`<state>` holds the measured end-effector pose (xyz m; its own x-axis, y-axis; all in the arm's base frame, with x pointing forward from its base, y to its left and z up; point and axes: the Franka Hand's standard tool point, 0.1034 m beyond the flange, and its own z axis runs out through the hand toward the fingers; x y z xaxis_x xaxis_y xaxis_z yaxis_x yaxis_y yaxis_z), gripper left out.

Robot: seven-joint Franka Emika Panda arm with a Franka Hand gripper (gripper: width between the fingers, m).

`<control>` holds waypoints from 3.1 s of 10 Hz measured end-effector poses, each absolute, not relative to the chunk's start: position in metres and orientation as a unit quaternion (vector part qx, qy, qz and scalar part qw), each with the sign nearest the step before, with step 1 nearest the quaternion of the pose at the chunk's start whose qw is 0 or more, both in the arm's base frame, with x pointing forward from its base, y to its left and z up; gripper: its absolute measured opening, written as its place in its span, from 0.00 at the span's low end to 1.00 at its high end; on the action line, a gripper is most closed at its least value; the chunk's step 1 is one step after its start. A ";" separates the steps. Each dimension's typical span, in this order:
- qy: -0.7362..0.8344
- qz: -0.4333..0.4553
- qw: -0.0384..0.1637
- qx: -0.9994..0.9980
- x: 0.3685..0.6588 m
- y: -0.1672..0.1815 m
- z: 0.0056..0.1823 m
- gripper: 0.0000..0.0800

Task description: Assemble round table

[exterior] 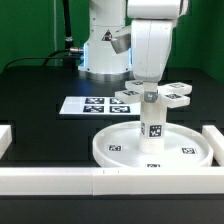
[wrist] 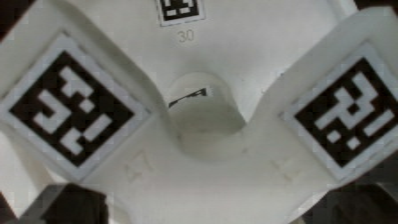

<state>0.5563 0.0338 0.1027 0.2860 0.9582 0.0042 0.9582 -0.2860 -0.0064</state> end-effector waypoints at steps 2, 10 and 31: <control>-0.598 0.000 0.003 -0.802 0.557 0.033 0.103 0.55; -0.441 0.000 0.006 -0.898 0.556 0.032 0.102 0.55; 0.402 0.000 0.061 -0.914 0.558 0.035 0.101 0.55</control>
Offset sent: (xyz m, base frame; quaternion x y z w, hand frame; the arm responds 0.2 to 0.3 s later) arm 0.0000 0.0000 0.0000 0.0000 0.0000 0.0000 1.0000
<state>0.5583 0.0350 0.1010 0.6774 -0.7339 -0.0491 -0.7339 -0.6699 -0.1119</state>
